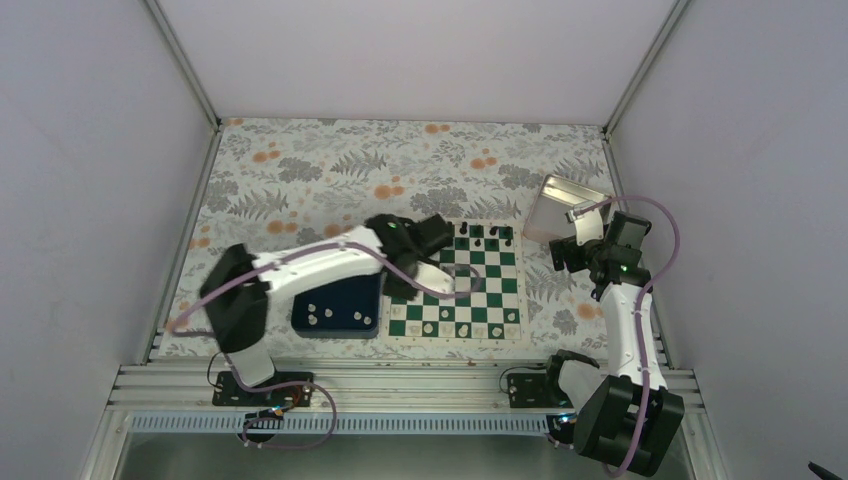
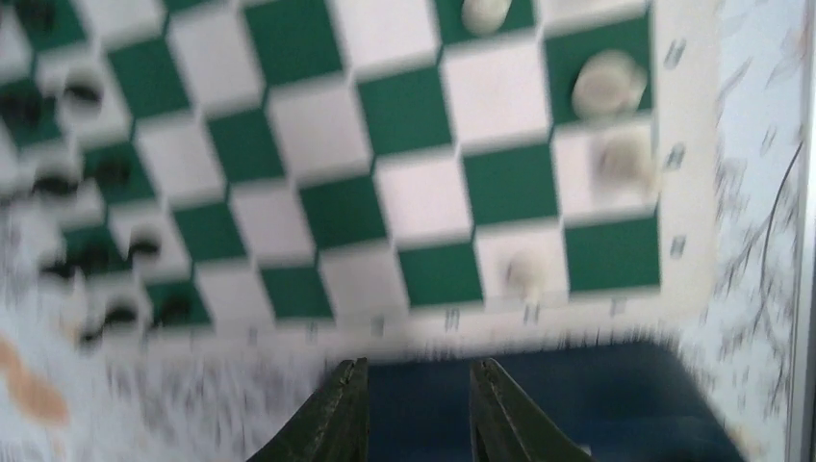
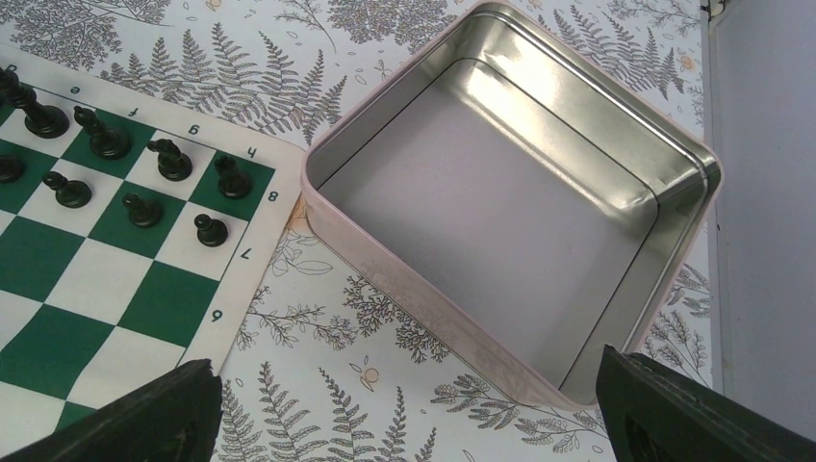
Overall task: Set up the chess pieces on the board
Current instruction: Pick up the chess piece from the storage box.
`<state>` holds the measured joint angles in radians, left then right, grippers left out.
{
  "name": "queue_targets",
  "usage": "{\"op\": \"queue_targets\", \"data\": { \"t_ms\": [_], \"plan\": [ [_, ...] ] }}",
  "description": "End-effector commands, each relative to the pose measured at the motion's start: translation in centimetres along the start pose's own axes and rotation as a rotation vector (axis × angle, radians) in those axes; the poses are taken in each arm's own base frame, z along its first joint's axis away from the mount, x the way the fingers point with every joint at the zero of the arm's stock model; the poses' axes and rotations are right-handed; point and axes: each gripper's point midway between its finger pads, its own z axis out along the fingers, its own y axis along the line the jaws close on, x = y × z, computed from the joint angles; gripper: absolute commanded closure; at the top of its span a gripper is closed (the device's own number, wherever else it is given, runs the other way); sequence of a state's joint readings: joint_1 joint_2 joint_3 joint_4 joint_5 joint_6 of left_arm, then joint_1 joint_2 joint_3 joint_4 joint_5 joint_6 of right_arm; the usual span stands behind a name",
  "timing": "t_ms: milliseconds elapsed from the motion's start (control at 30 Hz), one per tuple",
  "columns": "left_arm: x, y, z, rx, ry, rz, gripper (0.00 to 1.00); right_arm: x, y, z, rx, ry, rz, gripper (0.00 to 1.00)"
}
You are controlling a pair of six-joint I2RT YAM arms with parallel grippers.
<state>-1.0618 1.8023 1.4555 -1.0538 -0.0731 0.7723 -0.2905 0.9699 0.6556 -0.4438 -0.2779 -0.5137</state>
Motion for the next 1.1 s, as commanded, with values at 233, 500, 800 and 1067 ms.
{"op": "queue_targets", "data": {
  "t_ms": [233,500,800,1067],
  "plan": [
    [19.7,-1.6,0.5,0.003,0.162,-0.359,0.72,-0.3,0.0,-0.2,-0.015,-0.011,-0.007,0.0],
    [24.4,-2.1,4.0,0.021,0.22,-0.455,0.72,-0.2,0.1,0.0,-0.023,-0.004,-0.005,0.0],
    [25.4,-1.2,5.3,0.026,0.232,-0.474,0.72,-0.1,0.1,0.1,-0.023,0.0,-0.006,0.0],
    [25.8,-1.6,5.7,0.056,0.229,-0.481,0.72,0.1,0.1,0.2,-0.028,0.006,-0.002,0.0]
  ]
}}
